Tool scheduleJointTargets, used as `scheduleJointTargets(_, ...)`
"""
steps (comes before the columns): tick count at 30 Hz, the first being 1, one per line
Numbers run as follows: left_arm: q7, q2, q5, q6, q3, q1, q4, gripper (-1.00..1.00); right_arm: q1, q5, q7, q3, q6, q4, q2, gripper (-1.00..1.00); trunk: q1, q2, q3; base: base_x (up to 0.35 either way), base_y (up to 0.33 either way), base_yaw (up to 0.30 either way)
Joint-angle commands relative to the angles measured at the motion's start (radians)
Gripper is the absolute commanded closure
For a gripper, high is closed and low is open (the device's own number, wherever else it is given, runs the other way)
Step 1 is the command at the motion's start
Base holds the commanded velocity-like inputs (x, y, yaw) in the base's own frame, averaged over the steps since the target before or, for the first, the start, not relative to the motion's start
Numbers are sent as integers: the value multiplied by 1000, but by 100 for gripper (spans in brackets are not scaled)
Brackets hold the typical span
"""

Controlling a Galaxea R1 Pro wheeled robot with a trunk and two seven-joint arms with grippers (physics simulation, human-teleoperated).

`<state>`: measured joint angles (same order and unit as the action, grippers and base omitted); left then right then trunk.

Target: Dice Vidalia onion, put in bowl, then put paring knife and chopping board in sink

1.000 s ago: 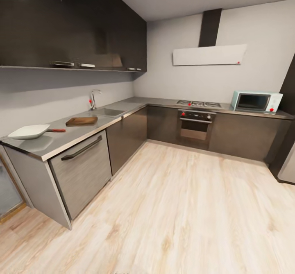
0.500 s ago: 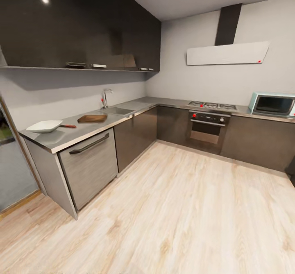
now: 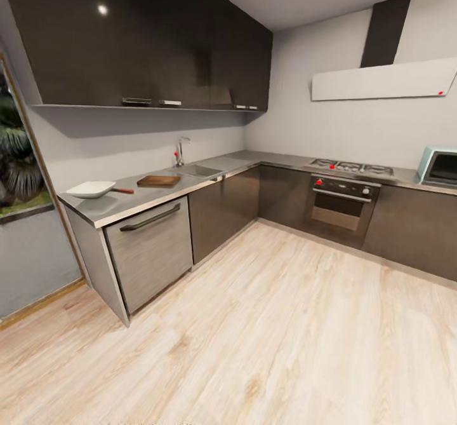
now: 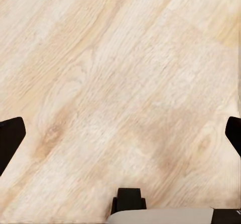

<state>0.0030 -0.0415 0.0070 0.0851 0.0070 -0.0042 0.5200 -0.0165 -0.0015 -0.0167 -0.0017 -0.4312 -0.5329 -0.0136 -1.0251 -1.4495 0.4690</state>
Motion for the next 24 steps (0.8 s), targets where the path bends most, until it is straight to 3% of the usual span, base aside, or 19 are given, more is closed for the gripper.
scheduleJointTargets(1, 0, 0, 1, 2, 1, 0, 0, -100, 0, 0, -2, 0, -3, 1, 0, -100, 0, -1, 1, 0, -319, 248)
scheduleJointTargets(24, 0, 0, 1, 2, 1, 0, 0, -100, 0, 0, -2, 0, -3, 1, 0, -100, 0, -1, 1, 1, -319, 248)
